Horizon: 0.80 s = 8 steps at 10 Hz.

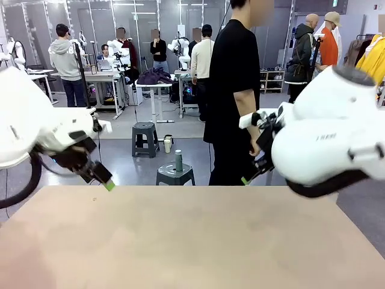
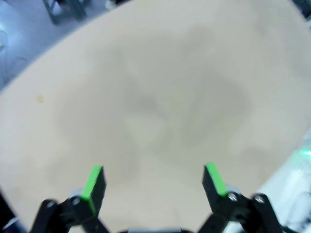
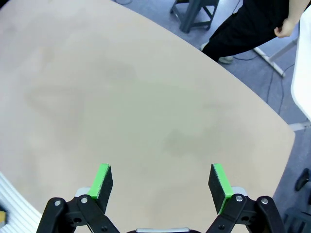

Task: Fold the towels and place them in the basket.
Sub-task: When a person lays out a Towel with hook on the table, fold it in half twice.

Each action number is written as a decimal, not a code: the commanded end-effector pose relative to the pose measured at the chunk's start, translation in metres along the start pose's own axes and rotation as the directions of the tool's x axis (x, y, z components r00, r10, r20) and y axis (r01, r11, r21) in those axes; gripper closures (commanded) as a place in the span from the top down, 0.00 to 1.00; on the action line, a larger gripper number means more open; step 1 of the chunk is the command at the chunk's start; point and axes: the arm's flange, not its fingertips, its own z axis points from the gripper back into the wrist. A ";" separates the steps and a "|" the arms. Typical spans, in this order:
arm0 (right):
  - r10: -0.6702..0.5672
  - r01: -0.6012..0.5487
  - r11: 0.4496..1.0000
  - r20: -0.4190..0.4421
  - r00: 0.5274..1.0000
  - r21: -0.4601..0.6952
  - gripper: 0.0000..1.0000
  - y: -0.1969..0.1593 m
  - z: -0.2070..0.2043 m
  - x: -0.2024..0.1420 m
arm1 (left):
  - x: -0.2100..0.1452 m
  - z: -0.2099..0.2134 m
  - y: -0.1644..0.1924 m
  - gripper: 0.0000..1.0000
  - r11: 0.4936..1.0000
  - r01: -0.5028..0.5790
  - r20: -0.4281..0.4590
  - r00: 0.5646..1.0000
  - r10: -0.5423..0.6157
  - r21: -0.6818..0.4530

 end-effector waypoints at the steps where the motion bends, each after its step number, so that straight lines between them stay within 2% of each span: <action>1: -0.103 0.102 0.975 -0.009 0.995 0.197 1.00 -0.034 0.031 -0.005 | 0.000 0.042 0.036 1.00 0.970 -0.126 -0.020 0.992 0.124 -0.208; 2: -0.175 0.169 0.931 -0.013 0.985 0.323 1.00 -0.057 0.047 -0.015 | -0.012 0.068 0.056 1.00 0.930 -0.178 -0.026 0.983 0.179 -0.322; 3: -0.252 0.234 0.889 -0.006 0.968 0.394 1.00 -0.085 0.061 -0.031 | -0.031 0.093 0.079 1.00 0.875 -0.230 -0.013 0.969 0.248 -0.425; 4: -0.339 0.289 0.840 0.027 0.941 0.459 1.00 -0.115 0.073 -0.052 | -0.057 0.118 0.103 1.00 0.833 -0.274 0.001 0.950 0.313 -0.481; 5: -0.411 0.319 0.766 0.044 0.910 0.558 1.00 -0.142 0.085 -0.083 | -0.090 0.147 0.129 1.00 0.772 -0.305 0.040 0.919 0.391 -0.557; 6: -0.459 0.342 0.693 0.023 0.888 0.635 1.00 -0.163 0.094 -0.113 | -0.122 0.167 0.149 1.00 0.715 -0.317 0.072 0.887 0.456 -0.623; 8: -0.576 0.419 0.554 -0.032 0.817 0.719 1.00 -0.202 0.107 -0.173 | -0.184 0.190 0.178 1.00 0.670 -0.285 0.182 0.824 0.536 -0.685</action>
